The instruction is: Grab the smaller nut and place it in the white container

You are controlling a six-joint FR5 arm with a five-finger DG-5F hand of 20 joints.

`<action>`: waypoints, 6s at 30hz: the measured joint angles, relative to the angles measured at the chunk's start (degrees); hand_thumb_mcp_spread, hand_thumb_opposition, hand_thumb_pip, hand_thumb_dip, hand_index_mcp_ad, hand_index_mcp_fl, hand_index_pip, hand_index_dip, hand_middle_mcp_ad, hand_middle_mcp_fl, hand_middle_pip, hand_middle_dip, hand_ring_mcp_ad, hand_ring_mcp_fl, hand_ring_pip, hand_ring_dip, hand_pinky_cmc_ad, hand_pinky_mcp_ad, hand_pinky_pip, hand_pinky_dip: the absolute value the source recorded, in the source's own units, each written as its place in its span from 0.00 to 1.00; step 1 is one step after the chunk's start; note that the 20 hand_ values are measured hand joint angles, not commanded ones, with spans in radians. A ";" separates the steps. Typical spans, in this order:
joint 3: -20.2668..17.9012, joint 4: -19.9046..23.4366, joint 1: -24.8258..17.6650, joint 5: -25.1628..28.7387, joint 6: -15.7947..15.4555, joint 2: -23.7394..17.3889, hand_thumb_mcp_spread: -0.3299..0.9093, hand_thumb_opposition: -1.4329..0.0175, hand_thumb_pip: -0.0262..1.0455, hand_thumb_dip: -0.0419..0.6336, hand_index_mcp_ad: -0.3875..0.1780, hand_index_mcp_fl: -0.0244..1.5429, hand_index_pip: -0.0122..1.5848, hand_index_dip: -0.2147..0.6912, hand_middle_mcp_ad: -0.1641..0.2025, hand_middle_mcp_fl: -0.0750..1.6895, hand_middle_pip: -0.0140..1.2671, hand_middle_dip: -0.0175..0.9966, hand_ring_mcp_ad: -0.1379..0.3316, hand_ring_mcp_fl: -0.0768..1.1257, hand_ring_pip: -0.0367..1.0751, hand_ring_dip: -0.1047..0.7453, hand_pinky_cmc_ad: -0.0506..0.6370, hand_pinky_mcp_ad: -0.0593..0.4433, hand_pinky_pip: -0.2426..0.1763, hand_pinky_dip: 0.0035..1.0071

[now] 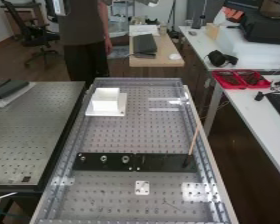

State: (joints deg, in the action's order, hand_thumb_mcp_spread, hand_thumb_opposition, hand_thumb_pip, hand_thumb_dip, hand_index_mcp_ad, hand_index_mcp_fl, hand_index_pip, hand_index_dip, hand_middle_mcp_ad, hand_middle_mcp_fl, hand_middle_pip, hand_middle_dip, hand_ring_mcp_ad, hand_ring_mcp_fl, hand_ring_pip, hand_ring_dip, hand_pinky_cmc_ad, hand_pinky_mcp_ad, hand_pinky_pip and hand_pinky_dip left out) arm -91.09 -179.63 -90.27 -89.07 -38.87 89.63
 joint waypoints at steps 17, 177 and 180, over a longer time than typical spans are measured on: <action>-3.27 2.39 -0.38 0.80 -1.32 -0.12 0.50 0.53 0.24 0.09 0.47 0.03 0.06 0.29 0.65 0.03 0.12 0.15 0.65 0.07 0.11 0.15 0.74 0.80 0.32 0.34; -34.84 45.08 30.05 -32.50 -16.19 20.77 0.60 0.39 0.69 0.44 0.30 0.05 0.97 0.39 0.61 0.09 0.12 0.22 0.57 0.06 0.12 0.18 0.59 0.70 0.43 0.28; -34.87 45.22 30.03 -32.33 -16.13 20.82 0.60 0.39 0.69 0.44 0.30 0.05 0.97 0.39 0.61 0.09 0.12 0.22 0.57 0.06 0.12 0.18 0.59 0.70 0.44 0.28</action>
State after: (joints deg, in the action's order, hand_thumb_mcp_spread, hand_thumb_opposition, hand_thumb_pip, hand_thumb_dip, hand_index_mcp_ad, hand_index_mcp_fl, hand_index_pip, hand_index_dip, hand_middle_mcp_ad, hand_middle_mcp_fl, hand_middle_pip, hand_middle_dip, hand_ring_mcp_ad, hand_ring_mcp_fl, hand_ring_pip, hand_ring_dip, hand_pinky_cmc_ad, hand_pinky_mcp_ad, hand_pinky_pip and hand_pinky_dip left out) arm -125.96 -134.40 -60.25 -121.40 -55.01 110.45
